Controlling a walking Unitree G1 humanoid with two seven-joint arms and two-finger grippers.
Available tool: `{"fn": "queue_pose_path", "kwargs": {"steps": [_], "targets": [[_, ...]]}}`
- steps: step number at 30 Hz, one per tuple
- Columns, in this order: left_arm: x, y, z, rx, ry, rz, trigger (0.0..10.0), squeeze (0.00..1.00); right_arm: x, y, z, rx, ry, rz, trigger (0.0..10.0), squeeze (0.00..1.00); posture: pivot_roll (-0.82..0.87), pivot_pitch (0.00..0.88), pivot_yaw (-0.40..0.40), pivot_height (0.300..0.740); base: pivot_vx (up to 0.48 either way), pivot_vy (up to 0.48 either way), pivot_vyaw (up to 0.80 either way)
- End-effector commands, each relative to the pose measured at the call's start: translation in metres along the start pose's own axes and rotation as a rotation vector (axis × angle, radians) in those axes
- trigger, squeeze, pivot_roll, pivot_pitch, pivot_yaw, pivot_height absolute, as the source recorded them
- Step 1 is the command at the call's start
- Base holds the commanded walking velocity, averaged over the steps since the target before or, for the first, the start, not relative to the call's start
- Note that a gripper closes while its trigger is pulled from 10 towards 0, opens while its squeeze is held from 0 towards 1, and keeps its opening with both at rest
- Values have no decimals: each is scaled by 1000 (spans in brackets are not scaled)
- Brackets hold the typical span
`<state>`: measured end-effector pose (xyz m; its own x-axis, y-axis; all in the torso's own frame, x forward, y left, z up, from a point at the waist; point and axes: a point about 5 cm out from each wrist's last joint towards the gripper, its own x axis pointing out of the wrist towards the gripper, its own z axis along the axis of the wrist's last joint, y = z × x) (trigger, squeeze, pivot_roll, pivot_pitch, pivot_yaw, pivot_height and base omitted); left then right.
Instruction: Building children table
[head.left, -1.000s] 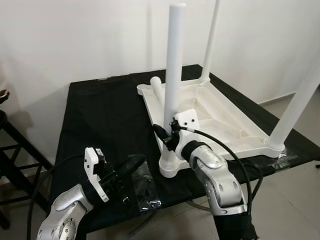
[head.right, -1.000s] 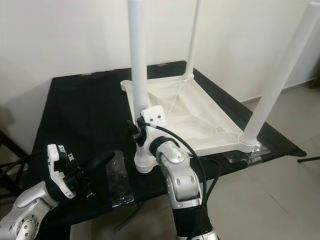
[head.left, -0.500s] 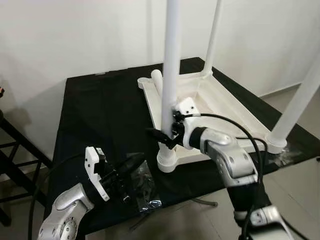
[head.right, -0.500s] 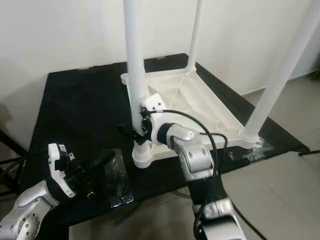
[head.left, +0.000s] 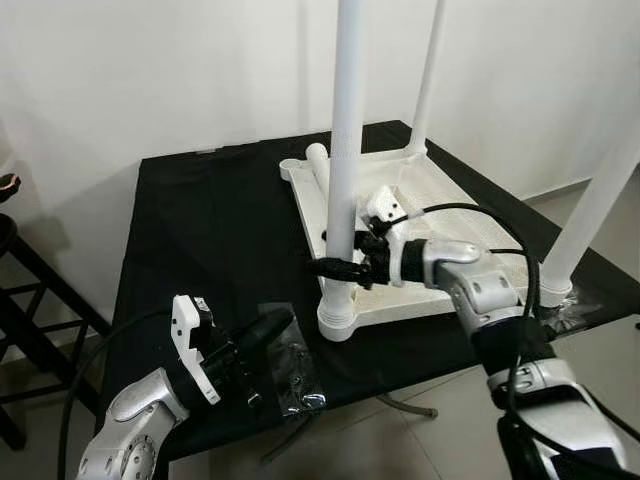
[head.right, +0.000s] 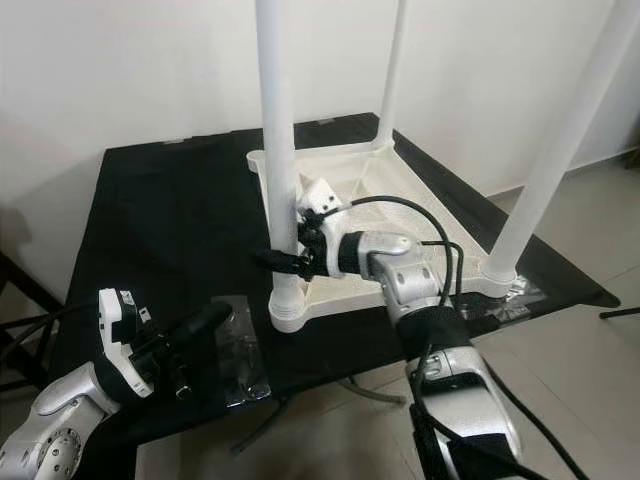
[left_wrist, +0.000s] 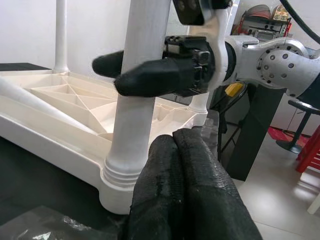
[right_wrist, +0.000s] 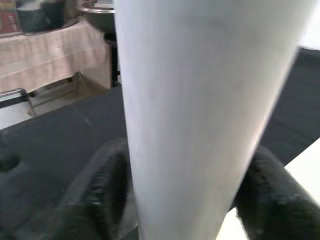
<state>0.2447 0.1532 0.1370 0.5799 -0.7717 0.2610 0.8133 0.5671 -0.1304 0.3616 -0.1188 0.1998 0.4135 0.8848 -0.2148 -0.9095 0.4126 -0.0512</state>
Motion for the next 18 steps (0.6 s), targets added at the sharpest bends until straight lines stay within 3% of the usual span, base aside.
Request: {"fn": "queue_pose_path", "kwargs": {"steps": [1,8,11,16,18], "targets": [[-1,-1,-1,6,8,1,10000,0,3,1,2,-14,-2,32,0,0,43,0,1,740,0,0,0],[-1,-1,0,4,4,2,10000,0,-1,1,-12,15,18,34,0,0,40,0,2,740,0,0,0],[-1,-2,2,2,-1,2,10000,0,-12,12,-33,66,41,17,0,0,26,6,6,740,0,0,0],[-2,-1,2,1,-3,1,10000,0,-16,19,-44,94,58,-13,0,0,18,11,6,740,0,0,0],[-3,-1,3,2,-1,0,10000,0,-7,18,-52,276,-29,-516,0,0,17,22,-8,740,0,0,0]]}}
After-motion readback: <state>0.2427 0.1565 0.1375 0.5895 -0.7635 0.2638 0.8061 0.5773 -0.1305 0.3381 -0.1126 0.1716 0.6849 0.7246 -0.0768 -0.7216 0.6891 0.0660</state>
